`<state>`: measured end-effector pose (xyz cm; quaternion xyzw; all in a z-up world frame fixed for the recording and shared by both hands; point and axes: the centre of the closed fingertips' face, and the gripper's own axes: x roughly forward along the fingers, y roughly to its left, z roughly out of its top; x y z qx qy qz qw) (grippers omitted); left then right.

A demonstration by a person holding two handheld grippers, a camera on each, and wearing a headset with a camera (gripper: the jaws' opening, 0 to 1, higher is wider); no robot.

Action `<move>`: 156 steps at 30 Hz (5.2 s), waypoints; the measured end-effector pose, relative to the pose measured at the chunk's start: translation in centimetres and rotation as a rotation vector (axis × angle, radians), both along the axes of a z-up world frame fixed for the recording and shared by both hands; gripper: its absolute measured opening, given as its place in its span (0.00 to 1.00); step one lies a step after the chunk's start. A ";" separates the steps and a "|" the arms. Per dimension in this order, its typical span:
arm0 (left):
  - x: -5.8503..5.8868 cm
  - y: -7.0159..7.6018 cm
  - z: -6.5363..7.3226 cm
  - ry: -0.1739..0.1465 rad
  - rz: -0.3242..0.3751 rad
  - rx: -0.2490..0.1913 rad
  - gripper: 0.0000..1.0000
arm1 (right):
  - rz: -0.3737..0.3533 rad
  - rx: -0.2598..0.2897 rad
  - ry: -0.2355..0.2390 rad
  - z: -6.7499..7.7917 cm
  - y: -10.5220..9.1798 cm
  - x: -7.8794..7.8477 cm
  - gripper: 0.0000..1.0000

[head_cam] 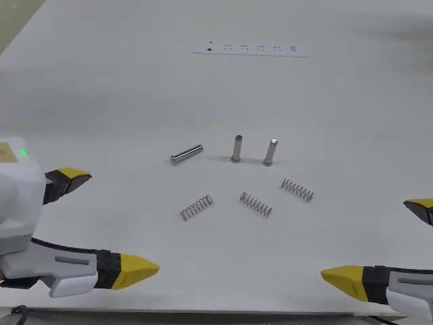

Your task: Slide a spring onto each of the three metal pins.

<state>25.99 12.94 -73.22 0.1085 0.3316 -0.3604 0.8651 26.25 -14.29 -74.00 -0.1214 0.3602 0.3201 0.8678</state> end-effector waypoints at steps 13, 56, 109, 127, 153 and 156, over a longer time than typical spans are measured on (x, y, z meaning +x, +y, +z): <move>1.7 -1.1 0.1 -0.008 -0.037 -0.014 0.98 | -0.008 -0.015 0.003 0.0 -0.2 0.1 0.99; 7.1 -2.8 -0.5 0.001 -0.114 -0.016 0.95 | -0.049 -0.021 0.027 -0.4 -1.2 0.2 0.98; 13.3 -3.8 -2.0 0.046 -0.148 -0.038 0.79 | -0.002 -0.001 0.025 0.1 0.4 -0.2 0.99; 15.1 -4.9 -2.2 0.053 -0.120 -0.074 0.65 | 0.000 -0.007 0.022 0.2 0.6 0.1 0.99; 15.8 -5.7 -5.2 0.105 -0.115 -0.013 0.34 | -0.036 0.023 0.047 -0.6 0.7 -0.2 0.99; 15.9 -5.8 -5.9 0.108 -0.116 0.006 0.31 | -0.040 0.022 0.050 -0.6 0.6 -0.2 0.99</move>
